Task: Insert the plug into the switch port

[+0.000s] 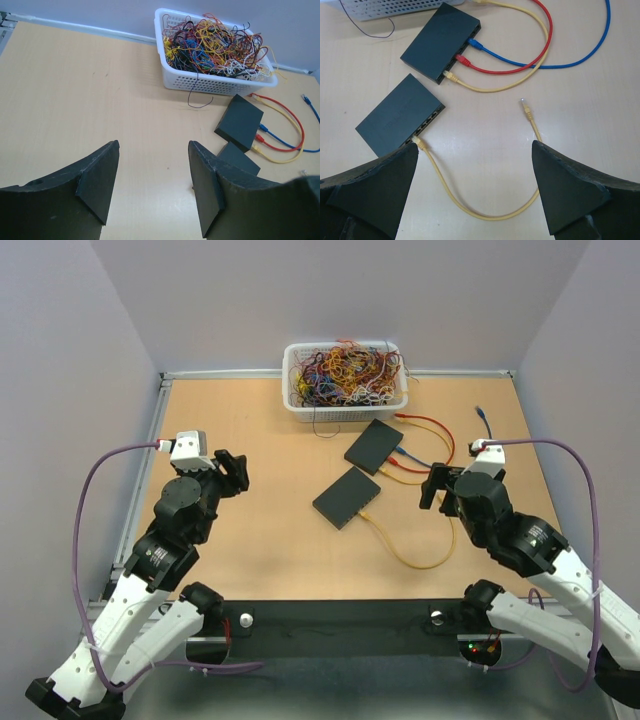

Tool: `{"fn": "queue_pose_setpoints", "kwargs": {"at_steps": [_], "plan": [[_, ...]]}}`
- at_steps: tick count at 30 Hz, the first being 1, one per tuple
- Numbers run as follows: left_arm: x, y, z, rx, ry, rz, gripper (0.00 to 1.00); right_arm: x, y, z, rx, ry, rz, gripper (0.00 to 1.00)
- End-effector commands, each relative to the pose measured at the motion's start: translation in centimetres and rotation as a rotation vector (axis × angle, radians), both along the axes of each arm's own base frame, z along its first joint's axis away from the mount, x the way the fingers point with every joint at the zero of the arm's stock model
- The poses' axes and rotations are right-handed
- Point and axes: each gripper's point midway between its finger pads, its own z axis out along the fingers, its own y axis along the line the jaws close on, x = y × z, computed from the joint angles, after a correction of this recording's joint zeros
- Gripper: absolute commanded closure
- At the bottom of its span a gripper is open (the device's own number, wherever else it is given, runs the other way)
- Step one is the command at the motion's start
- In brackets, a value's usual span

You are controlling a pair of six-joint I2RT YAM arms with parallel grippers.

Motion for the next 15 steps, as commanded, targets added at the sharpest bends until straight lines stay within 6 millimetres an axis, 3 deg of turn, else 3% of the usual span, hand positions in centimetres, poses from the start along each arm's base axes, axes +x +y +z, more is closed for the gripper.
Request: {"fn": "queue_pose_setpoints", "kwargs": {"at_steps": [1,15], "plan": [[0.06,0.34,0.61,-0.012,-0.027,0.021,0.32,0.16,-0.04,0.18,0.013,-0.015,-0.02,0.0],[-0.08,0.71,0.71,-0.016,-0.032,0.036,0.31,0.25,0.49,-0.39,0.013,0.007,-0.006,0.0]]}}
